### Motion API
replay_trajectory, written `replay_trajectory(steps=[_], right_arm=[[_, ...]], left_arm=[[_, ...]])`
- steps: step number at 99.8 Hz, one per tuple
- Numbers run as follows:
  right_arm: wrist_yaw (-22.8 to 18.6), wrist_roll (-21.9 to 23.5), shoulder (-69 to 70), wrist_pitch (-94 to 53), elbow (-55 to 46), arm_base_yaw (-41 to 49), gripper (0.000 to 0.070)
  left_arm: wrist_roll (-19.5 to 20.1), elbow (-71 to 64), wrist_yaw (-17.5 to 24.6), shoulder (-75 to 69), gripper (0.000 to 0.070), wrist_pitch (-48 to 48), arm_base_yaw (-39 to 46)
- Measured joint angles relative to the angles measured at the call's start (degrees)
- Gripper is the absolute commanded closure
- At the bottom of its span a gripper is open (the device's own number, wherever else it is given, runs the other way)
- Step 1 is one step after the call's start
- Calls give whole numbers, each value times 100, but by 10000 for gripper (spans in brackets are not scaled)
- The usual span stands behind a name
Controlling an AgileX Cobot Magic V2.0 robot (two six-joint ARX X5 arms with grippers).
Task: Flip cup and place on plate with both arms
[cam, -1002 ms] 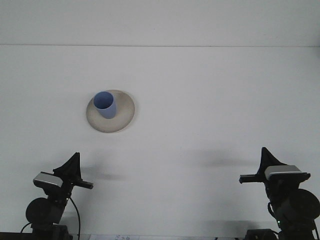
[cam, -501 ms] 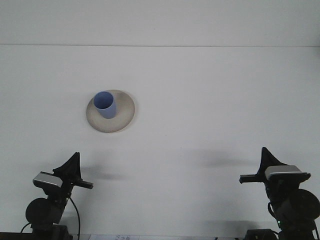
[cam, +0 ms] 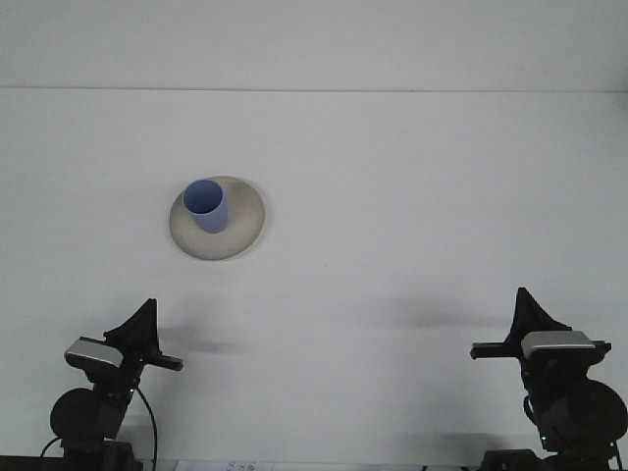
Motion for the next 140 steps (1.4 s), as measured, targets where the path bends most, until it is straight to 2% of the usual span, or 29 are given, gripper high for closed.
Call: replay_trajectory(steps=[23,36,56,140], right_arm=[[-2,0,-966,1397,-1397,0,700],[-2,0,-1482,1510,-2092,0,700],[0,0,-1460,1790,-2835,0,700],[2,2,-1464,2343,-2848,0,700]], left_arm=[[0,0,0,0,688,-4,0],[0,0,0,0,688,-4,0],[0,0,0,0,688,-13,0],[0,0,0,0,688,-9,0]])
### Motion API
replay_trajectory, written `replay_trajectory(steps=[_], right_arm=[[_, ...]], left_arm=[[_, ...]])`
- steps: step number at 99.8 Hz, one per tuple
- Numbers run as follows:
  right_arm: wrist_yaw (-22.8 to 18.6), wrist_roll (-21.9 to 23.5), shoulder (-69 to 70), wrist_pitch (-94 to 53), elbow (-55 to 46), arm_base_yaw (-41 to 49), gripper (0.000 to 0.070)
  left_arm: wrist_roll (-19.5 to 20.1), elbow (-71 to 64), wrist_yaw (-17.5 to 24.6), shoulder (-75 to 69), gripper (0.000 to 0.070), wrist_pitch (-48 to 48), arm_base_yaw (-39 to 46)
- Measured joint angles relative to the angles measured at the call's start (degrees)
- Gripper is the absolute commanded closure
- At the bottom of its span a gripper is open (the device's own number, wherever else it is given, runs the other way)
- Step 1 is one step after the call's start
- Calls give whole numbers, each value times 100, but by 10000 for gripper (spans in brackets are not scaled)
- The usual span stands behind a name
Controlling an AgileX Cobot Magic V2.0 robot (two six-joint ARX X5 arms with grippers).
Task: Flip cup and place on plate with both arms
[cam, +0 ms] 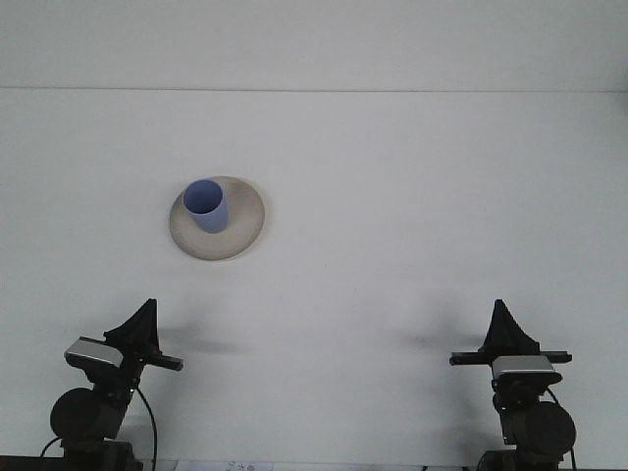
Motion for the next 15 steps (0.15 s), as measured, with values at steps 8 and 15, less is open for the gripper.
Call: replay_trajectory(steps=[8,15], right_arm=[[-2,0,0,0,0,0,700],[-2,0,0,0,0,0,700]], left_arm=[[0,0,0,0,688,0,0],[0,0,0,0,688,0,0]])
